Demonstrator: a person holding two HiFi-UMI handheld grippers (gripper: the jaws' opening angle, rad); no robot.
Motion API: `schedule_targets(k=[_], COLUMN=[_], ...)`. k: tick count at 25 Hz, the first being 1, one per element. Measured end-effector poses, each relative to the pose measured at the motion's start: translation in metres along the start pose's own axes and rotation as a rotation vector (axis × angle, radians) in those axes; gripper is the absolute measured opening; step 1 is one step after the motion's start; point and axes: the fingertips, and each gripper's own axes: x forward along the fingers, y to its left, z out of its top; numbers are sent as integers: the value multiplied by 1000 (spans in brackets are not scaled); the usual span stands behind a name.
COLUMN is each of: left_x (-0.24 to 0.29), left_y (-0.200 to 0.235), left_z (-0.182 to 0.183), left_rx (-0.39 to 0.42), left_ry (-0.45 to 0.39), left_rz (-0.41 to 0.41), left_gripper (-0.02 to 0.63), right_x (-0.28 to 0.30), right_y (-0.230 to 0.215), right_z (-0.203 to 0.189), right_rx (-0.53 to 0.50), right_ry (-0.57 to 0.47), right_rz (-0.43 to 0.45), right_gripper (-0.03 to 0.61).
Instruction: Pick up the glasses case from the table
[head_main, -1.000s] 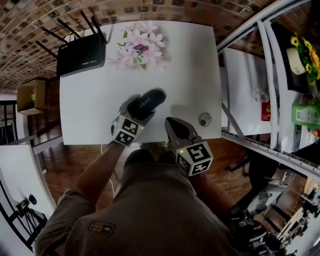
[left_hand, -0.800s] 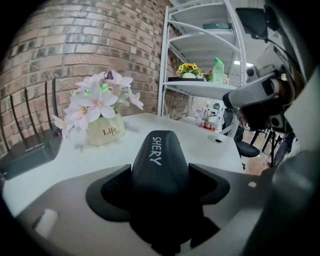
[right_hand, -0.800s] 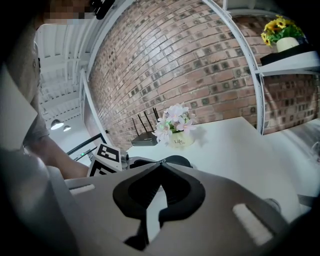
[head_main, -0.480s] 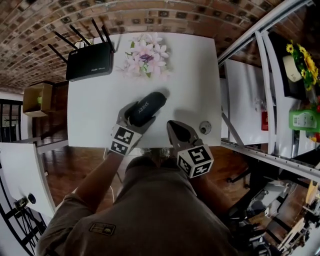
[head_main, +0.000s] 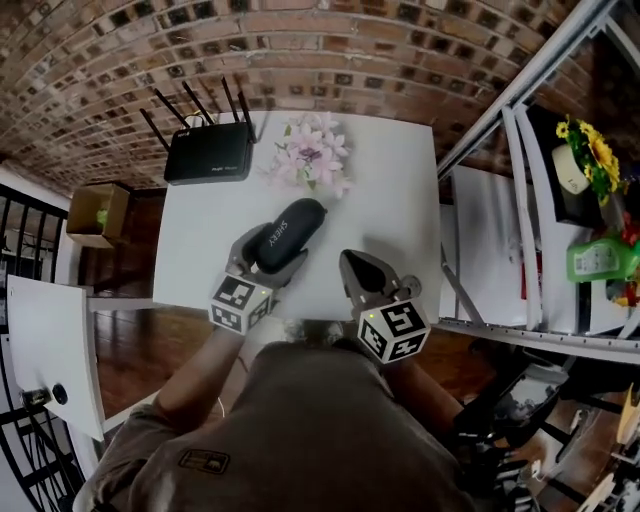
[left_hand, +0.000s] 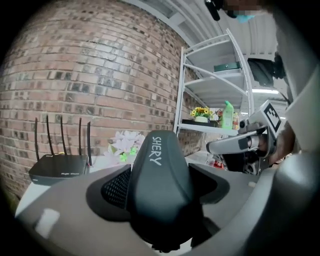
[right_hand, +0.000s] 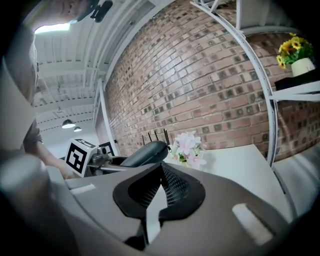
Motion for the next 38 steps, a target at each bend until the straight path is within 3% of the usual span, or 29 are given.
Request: schedule_targets(k=[5,10,18,22,38], left_x=[-17,-39,-59,-59,-54], left_y=[5,-1,0,3,-2], left_z=[27,41,62,71,65], left_rx=[-28,-61,-55,-49,-89], left_ry=[-80,-112,-144,-170,-194], left_rz=[29,46,50,46,16], left_gripper=[356,356,356,356,356], right_x=[1,-8,-15,-18,-7], right_y=[-4,1,11,12,26], right_z=[21,35,57,64,64], right_rx=[-31,-51,-146,-142,-131], right_ry=[-57,-84,-104,-113,-122], right_rz=[20,37,79,75,65], right_gripper=[12,12,12,12,12])
